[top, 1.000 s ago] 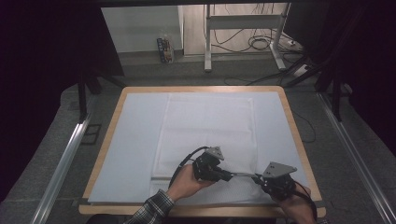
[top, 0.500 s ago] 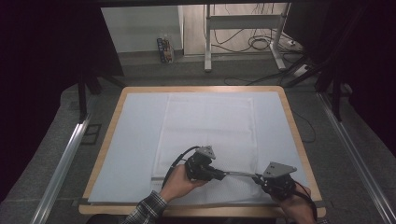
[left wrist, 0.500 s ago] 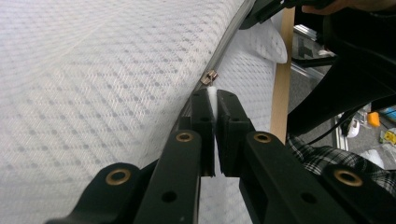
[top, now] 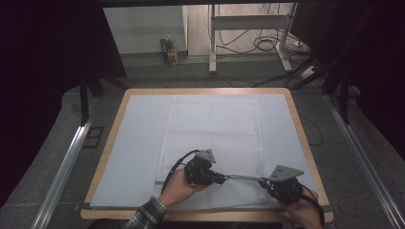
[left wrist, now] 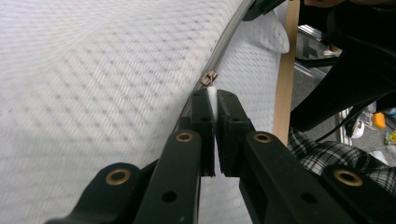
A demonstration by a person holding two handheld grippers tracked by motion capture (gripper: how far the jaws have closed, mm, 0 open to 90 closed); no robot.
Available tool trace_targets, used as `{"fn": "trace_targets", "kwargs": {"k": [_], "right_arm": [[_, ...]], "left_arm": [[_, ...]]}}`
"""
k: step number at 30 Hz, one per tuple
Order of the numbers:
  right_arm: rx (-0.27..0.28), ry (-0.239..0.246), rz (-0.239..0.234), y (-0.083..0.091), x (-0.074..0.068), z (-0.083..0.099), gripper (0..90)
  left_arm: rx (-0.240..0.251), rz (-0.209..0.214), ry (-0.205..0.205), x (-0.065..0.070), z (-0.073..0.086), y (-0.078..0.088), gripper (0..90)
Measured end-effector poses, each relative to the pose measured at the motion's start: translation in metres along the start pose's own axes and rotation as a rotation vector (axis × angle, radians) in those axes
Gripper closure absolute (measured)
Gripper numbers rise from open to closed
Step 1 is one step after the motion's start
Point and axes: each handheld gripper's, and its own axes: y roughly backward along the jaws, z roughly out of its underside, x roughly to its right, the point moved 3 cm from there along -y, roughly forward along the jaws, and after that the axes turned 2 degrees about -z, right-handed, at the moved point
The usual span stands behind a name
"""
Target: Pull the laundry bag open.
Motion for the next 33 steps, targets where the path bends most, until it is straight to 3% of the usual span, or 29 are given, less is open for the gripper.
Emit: {"fn": "trace_targets", "kwargs": {"k": [23,33], "right_arm": [[-0.003,-0.005,-0.007,0.000,0.001,0.001,84.1],[-0.006,-0.009,-0.002,0.000,0.002,0.001,84.1]], "left_arm": [[0.021,-0.022,0.029,-0.006,0.015,0.022,87.4],[0.019,-0.028,0.061,-0.011,0.028,0.033,87.4]]}}
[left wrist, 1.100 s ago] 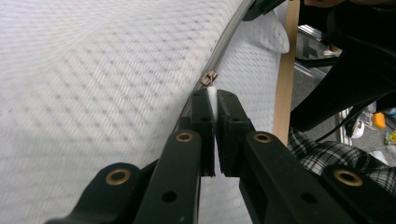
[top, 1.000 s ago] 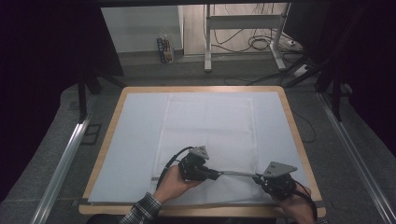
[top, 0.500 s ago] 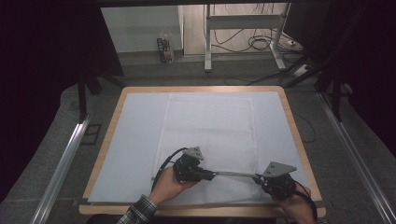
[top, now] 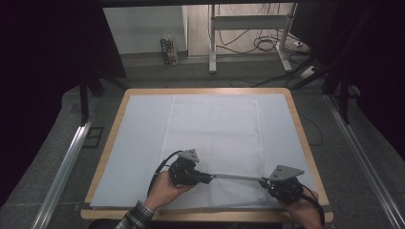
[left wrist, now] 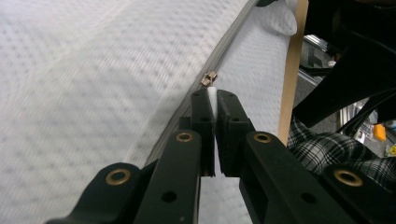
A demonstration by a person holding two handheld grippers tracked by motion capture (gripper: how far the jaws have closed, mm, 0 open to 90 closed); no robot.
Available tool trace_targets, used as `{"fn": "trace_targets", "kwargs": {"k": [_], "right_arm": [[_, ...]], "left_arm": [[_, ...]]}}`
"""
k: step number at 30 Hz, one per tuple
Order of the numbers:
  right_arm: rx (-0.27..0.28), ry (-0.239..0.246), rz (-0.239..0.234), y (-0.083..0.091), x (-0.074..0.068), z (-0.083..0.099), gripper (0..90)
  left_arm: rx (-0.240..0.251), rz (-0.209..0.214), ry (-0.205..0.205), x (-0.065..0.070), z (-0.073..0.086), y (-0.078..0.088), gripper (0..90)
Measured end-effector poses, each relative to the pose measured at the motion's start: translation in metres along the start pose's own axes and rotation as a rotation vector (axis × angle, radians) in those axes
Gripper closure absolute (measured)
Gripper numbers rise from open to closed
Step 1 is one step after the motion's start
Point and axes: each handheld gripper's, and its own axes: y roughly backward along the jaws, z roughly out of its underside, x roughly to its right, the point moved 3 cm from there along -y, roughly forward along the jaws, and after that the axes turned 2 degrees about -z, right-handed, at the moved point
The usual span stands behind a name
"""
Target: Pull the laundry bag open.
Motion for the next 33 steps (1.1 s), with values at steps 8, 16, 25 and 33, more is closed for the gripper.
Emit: {"fn": "trace_targets", "kwargs": {"k": [8,16,25,33], "right_arm": [[0.001,-0.005,0.001,0.000,0.001,0.001,84.0],[-0.001,-0.008,0.002,0.001,0.002,0.001,84.0],[-0.004,-0.009,0.004,0.000,0.002,0.002,84.0],[-0.004,-0.007,0.004,0.000,0.002,0.001,84.0]], "left_arm": [[0.004,-0.016,0.019,-0.005,0.009,0.010,87.4],[0.012,-0.031,0.032,-0.008,0.015,0.022,87.4],[0.015,-0.053,0.054,-0.013,0.026,0.035,87.4],[0.013,-0.068,0.069,-0.014,0.035,0.043,87.4]]}}
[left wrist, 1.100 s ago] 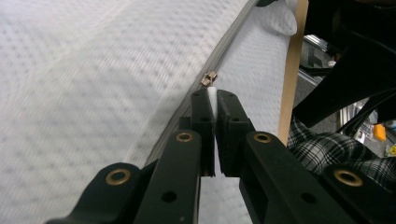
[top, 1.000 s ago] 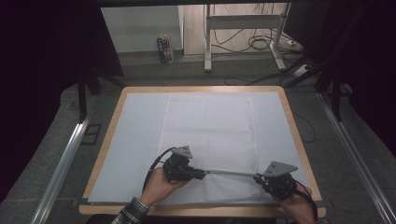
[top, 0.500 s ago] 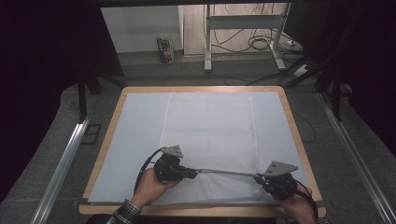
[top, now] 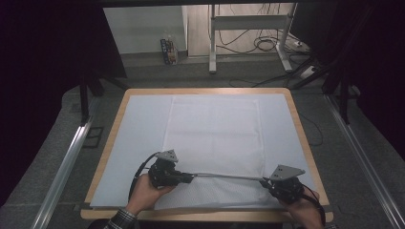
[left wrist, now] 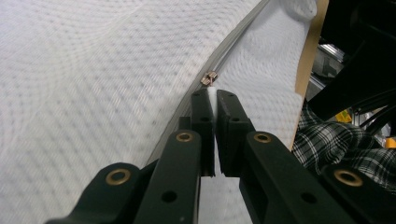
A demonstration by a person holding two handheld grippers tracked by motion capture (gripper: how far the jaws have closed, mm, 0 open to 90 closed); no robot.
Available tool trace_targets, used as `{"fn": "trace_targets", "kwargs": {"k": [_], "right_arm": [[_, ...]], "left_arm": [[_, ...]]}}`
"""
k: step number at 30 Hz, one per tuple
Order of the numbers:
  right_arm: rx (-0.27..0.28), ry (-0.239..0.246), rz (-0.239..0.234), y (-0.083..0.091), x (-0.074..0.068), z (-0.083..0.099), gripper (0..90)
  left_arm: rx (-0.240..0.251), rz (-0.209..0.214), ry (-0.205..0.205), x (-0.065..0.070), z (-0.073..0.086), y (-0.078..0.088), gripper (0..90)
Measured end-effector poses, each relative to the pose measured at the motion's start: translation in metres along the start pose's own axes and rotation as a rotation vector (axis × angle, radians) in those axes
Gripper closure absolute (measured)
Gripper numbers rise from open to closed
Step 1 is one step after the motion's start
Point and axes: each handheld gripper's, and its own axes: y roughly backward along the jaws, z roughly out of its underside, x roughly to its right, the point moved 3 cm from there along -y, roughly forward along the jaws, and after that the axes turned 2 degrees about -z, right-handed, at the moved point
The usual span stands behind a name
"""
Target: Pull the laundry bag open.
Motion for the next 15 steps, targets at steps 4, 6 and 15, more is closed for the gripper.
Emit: {"fn": "trace_targets", "kwargs": {"k": [4,6,15], "right_arm": [[-0.001,-0.001,0.000,0.000,0.000,0.000,84.0],[-0.001,-0.001,0.001,0.000,0.000,0.000,84.0],[-0.002,0.003,0.001,0.000,0.000,0.000,84.0]], "left_arm": [[-0.001,-0.007,0.010,-0.002,0.005,0.005,87.4],[0.002,-0.008,0.017,-0.003,0.008,0.007,87.4],[-0.006,-0.023,0.023,-0.005,0.017,0.014,87.4]]}}
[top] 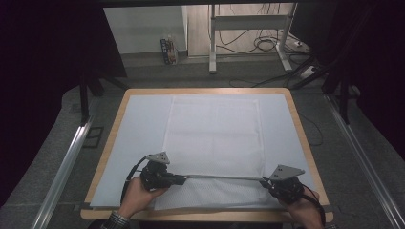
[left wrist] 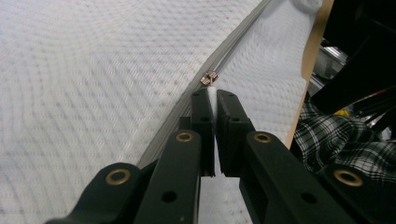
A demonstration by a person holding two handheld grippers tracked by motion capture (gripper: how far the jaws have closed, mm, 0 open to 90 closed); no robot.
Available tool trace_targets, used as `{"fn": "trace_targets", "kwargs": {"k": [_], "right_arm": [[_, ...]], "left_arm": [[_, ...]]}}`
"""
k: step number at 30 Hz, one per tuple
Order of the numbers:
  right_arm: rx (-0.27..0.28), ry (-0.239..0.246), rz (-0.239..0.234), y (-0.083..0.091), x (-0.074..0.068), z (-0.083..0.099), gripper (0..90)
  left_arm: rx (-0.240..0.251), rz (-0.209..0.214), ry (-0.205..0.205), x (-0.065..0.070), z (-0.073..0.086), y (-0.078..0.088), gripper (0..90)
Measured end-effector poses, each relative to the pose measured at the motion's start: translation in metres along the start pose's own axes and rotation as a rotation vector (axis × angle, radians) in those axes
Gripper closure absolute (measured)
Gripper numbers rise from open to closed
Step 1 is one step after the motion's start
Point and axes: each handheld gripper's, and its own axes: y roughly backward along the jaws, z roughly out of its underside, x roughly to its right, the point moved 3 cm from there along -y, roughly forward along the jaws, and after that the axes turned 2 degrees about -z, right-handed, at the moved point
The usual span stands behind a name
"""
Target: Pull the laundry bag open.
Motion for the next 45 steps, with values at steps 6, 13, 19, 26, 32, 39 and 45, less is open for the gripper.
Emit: {"fn": "trace_targets", "kwargs": {"k": [6,13,19,26,32,39,45], "right_arm": [[-0.005,-0.004,0.006,0.000,0.001,0.001,84.0],[-0.013,-0.016,0.012,0.000,0.002,0.001,84.1],[-0.014,-0.019,0.014,0.000,0.003,0.002,84.1],[-0.016,-0.027,0.017,0.000,0.005,0.003,84.1],[-0.021,-0.035,0.022,0.000,0.006,0.003,84.1],[-0.021,-0.040,0.020,0.000,0.007,0.004,84.1],[-0.023,-0.053,0.025,0.001,0.009,0.005,84.1]], "left_arm": [[0.004,-0.014,0.019,-0.003,0.007,0.006,87.4],[0.011,-0.033,0.051,-0.010,0.017,0.016,87.4],[0.021,-0.045,0.072,-0.013,0.023,0.022,87.4],[0.033,-0.053,0.088,-0.016,0.031,0.031,87.4],[0.032,-0.081,0.097,-0.017,0.036,0.036,87.4],[0.039,-0.098,0.105,-0.020,0.042,0.044,87.4],[0.038,-0.138,0.118,-0.024,0.048,0.050,87.4]]}}
